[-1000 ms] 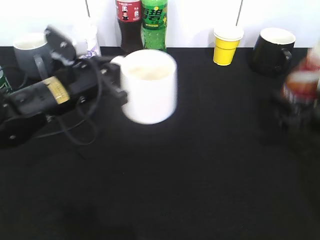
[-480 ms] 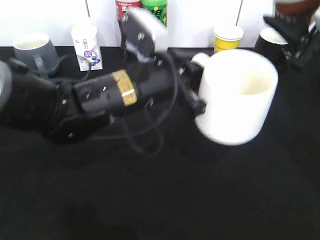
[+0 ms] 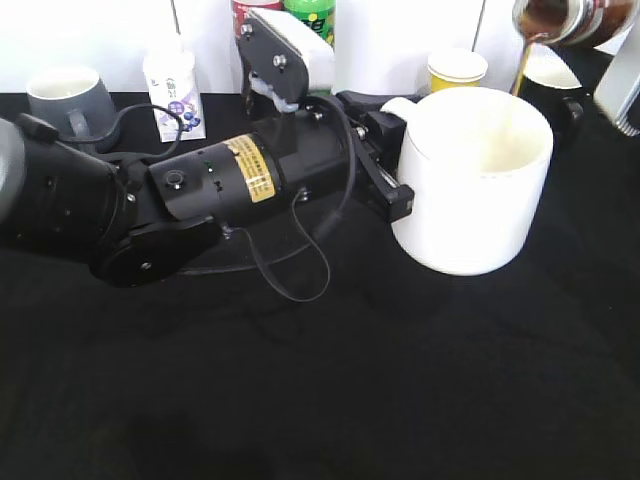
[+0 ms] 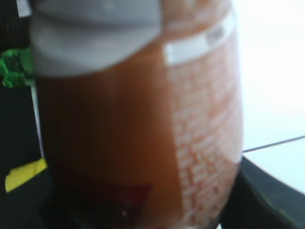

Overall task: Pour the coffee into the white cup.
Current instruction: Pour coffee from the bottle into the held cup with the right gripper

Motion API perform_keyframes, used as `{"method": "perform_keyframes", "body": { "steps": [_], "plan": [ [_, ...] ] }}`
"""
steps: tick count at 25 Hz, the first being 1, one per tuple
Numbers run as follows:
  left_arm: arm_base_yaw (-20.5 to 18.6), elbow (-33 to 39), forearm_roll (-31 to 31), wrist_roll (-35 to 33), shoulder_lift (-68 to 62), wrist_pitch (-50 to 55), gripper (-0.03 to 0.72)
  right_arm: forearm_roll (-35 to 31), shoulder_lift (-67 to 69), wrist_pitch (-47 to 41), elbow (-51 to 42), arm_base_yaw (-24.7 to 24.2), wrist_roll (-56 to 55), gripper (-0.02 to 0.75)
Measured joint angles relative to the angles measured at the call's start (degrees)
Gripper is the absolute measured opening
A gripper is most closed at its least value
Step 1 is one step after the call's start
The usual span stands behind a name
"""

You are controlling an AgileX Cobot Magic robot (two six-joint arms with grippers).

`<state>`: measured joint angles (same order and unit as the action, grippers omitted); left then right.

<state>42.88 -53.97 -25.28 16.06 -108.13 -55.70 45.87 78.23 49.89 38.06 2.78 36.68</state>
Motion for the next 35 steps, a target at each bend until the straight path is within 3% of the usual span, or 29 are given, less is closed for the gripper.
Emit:
{"method": "perform_keyframes", "body": {
  "steps": [3, 35],
  "plan": [
    [0.0, 0.0, -2.2, 0.1, 0.0, 0.0, 0.079, 0.0, 0.0, -0.4, 0.0, 0.0, 1.7, 0.529],
    [0.0, 0.0, -2.3, 2.3, 0.0, 0.8, 0.091, -0.7, 0.0, -3.0, 0.0, 0.0, 12.0, 0.529]
  ]
}}
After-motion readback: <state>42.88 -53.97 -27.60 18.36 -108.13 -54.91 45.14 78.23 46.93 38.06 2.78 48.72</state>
